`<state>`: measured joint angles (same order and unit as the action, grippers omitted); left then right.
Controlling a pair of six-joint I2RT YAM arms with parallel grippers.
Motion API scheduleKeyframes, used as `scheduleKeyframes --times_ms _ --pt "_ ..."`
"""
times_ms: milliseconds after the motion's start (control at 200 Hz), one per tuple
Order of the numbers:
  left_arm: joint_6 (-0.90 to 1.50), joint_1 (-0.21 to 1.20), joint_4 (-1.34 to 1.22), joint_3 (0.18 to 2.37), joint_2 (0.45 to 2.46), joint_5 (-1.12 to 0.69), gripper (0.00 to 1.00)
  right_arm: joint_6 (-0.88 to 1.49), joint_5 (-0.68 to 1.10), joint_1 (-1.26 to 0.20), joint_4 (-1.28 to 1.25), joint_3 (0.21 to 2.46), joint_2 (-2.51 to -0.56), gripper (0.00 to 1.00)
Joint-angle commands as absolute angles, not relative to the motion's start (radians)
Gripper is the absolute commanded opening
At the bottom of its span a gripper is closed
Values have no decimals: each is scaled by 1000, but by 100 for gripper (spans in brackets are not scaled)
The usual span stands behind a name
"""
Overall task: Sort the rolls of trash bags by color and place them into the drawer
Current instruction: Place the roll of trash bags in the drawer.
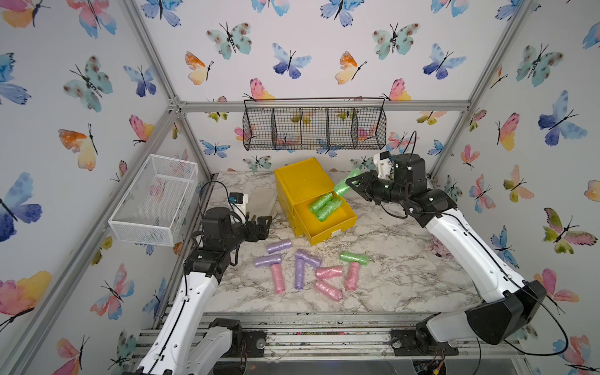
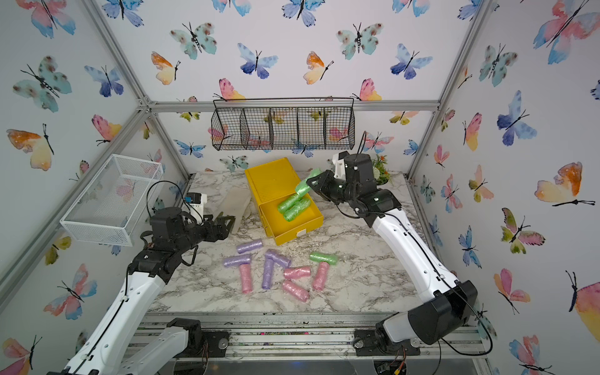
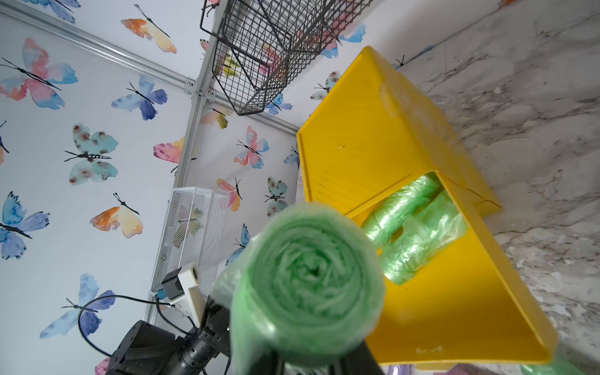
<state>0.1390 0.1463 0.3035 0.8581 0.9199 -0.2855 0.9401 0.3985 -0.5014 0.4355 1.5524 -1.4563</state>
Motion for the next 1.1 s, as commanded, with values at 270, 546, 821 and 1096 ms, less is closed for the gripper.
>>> scheduleKeyframes --times_ms 270,546,821,1096 --pt "132 153 291 851 907 -275 92 1033 344 -585 574 1623 -1529 20" --pt "132 152 291 850 900 -274 92 1068 283 -613 648 1694 -1606 13" --pt "133 153 291 850 897 -278 92 1059 265 -627 700 1748 -1679 15" --pt "133 152 291 850 897 -281 92 1017 259 -644 768 1752 -1710 16"
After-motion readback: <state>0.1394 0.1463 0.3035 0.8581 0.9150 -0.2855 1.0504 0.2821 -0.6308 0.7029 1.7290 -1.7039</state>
